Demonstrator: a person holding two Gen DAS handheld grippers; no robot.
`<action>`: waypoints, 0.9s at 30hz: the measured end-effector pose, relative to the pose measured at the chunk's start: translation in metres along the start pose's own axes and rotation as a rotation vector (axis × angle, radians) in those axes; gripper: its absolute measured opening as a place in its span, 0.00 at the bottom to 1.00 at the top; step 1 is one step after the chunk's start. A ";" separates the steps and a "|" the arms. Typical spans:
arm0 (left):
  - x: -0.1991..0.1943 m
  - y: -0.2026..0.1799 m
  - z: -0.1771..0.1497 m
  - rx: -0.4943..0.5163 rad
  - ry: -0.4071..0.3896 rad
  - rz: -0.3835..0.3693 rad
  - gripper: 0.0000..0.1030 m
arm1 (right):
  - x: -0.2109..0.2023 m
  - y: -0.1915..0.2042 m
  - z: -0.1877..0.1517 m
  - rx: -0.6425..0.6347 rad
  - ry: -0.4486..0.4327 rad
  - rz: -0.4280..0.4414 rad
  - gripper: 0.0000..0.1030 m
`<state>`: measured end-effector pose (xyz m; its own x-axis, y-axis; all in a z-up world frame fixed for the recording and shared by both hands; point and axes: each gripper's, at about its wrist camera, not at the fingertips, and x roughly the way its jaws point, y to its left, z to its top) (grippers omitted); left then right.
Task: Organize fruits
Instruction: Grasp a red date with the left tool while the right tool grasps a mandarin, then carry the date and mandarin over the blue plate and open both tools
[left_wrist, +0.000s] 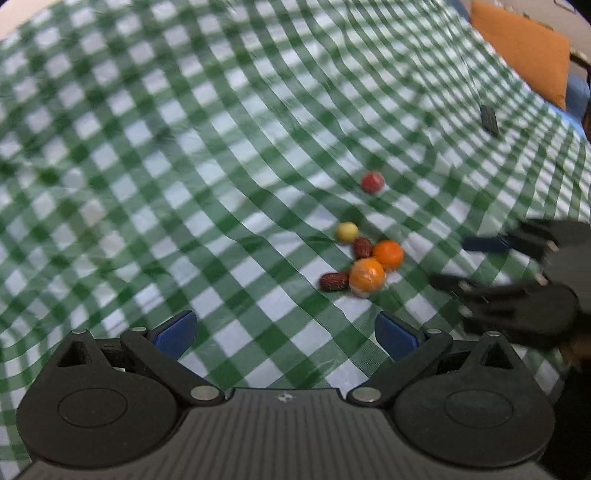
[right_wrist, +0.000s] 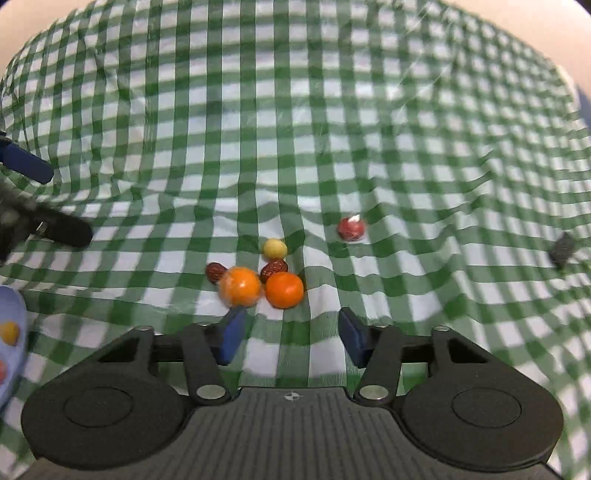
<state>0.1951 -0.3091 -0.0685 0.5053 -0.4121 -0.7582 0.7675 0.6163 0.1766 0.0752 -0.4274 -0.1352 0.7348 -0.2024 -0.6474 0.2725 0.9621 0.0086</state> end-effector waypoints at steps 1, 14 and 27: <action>0.010 -0.002 0.000 0.008 0.016 0.000 1.00 | 0.014 -0.002 0.002 -0.008 0.011 0.011 0.54; 0.090 -0.007 0.008 0.099 0.086 -0.024 1.00 | 0.089 -0.004 0.011 0.105 0.009 -0.105 0.34; 0.135 -0.032 0.027 0.468 0.088 -0.263 0.44 | 0.094 -0.051 -0.004 0.215 -0.050 -0.176 0.34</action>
<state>0.2489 -0.4024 -0.1598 0.2527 -0.4422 -0.8606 0.9675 0.1268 0.2190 0.1279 -0.4952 -0.1996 0.6928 -0.3773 -0.6146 0.5207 0.8513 0.0644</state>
